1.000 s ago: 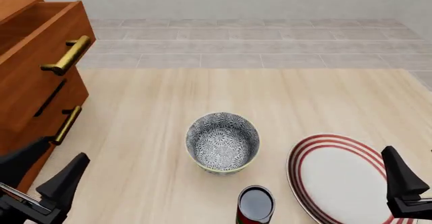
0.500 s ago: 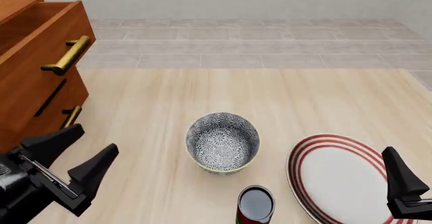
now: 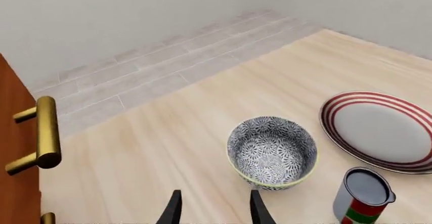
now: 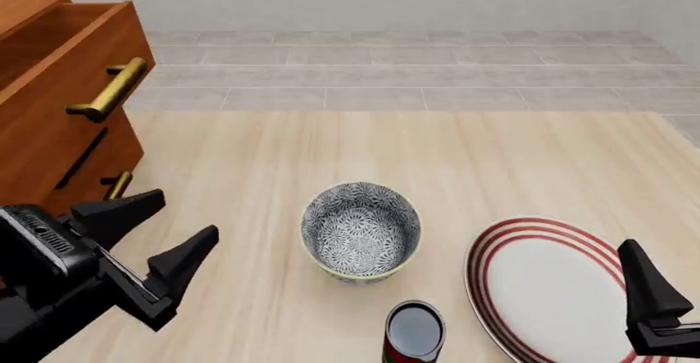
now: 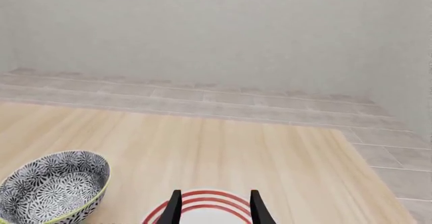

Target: Put the bowl on top of the cabinet.

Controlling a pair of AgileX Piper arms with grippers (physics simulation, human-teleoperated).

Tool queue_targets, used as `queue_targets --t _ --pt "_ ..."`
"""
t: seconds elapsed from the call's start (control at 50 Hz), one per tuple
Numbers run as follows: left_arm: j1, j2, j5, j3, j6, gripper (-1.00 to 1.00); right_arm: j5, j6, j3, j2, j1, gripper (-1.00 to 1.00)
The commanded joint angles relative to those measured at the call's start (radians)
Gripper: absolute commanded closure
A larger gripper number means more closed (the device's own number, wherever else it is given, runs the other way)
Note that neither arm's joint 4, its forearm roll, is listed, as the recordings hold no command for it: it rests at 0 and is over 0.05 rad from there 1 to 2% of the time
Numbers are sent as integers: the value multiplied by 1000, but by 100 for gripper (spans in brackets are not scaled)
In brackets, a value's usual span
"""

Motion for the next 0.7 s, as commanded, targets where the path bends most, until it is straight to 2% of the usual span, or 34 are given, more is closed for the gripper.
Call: queue_targets --t 0.02,0.36,0.5,0.7 --pt "2 82 10 -38 12 -100 -8 -4 2 11 2 -100" --pt "4 133 52 -100 4 -100 -41 -5 2 47 5 -100" --pt "2 150 75 -135 2 -100 -3 -5 1 10 5 -100" --pt "-4 200 47 -146 4 -100 7 -3 0 1 3 -100"
